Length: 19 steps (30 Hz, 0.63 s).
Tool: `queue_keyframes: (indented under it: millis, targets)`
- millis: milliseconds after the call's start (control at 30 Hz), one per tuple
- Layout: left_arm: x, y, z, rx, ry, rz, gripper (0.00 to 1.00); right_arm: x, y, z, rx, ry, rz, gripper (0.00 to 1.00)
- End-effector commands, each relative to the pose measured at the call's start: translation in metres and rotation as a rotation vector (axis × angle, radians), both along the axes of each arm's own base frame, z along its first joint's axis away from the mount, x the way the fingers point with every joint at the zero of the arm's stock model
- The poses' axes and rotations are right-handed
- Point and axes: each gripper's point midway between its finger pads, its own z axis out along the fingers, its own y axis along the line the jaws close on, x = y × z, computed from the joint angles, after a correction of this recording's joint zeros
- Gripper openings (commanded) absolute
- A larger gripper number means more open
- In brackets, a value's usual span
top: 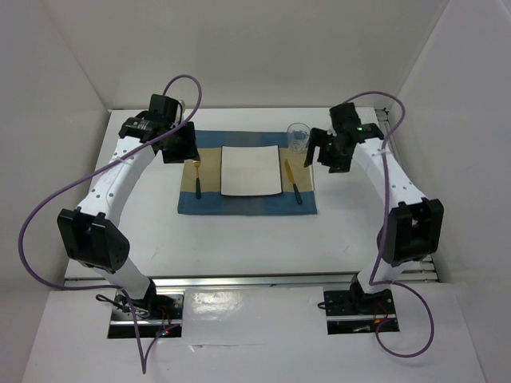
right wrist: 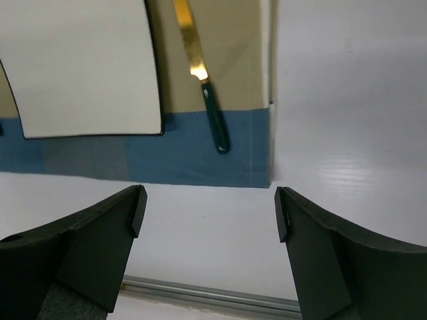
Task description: Set the dinner table for one person
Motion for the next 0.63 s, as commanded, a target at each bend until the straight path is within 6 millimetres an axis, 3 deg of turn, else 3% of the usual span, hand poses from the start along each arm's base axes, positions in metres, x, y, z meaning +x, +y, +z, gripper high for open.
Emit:
queue_keyframes:
  millis: [0,100,133,167,333,433,600]
  targets:
    - [0.008,0.000,0.018,-0.006,-0.060,-0.012,0.64,-0.001,0.028,-0.024,-0.057,0.047,0.087,0.90]
    - [0.003,0.003,0.021,0.001,-0.063,-0.006,0.64,0.002,0.040,-0.023,-0.046,0.047,0.093,0.91]
    - [0.000,0.004,0.021,0.002,-0.062,-0.006,0.64,0.009,0.043,-0.018,-0.038,0.016,0.092,1.00]
    - [0.000,0.006,0.020,0.010,-0.063,0.000,0.64,0.011,0.044,-0.014,-0.029,0.007,0.082,1.00]
    - [-0.002,0.008,0.020,0.017,-0.065,0.006,0.64,0.022,0.026,0.014,-0.048,-0.081,-0.006,1.00]
    - [-0.003,0.006,0.024,0.007,-0.072,0.000,0.64,0.016,0.010,0.012,-0.069,-0.061,-0.041,1.00]
    - [-0.001,0.004,0.030,-0.006,-0.099,-0.006,0.64,0.003,-0.003,0.026,-0.067,-0.098,-0.070,1.00]
